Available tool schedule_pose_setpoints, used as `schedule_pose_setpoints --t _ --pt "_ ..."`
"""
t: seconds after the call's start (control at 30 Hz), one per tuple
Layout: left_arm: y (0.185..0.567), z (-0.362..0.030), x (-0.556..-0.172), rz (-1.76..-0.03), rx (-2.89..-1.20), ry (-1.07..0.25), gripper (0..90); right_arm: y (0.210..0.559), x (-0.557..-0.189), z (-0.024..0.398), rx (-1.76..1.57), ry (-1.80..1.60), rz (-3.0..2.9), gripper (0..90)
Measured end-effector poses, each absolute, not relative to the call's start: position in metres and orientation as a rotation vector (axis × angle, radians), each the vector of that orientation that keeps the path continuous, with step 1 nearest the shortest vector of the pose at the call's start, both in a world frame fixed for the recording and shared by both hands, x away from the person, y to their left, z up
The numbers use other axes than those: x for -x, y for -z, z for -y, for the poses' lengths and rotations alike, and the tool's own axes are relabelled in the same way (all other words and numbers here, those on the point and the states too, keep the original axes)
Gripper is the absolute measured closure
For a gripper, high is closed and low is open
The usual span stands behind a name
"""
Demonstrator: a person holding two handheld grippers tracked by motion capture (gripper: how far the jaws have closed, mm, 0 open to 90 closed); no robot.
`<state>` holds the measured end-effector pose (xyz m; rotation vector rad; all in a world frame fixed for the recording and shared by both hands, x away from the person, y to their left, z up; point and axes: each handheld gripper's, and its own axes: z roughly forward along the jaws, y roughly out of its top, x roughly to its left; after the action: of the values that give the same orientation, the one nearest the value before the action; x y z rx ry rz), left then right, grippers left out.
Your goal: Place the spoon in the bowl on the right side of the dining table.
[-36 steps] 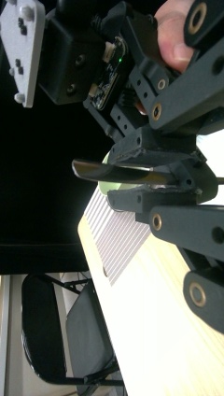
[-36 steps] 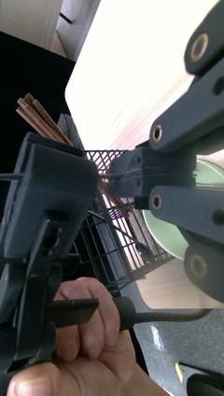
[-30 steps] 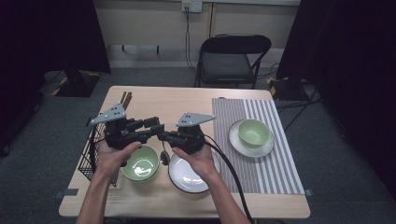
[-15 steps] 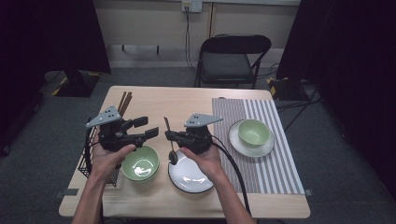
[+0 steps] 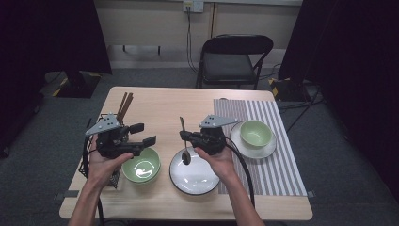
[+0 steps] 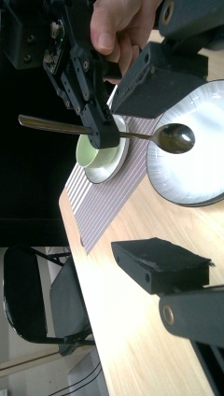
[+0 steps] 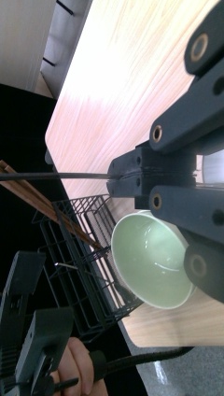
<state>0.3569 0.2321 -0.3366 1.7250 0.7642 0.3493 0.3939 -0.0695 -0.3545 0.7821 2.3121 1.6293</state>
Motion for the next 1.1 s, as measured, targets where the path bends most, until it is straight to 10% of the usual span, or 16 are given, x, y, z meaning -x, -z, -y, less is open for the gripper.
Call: schedule_pose_setpoints --t 1.1 --pt "0.365 -0.246 -0.344 -0.829 -1.796 -0.337 15.8 0.348 -0.407 0.152 -1.023 -1.471 -2.171 90.0"
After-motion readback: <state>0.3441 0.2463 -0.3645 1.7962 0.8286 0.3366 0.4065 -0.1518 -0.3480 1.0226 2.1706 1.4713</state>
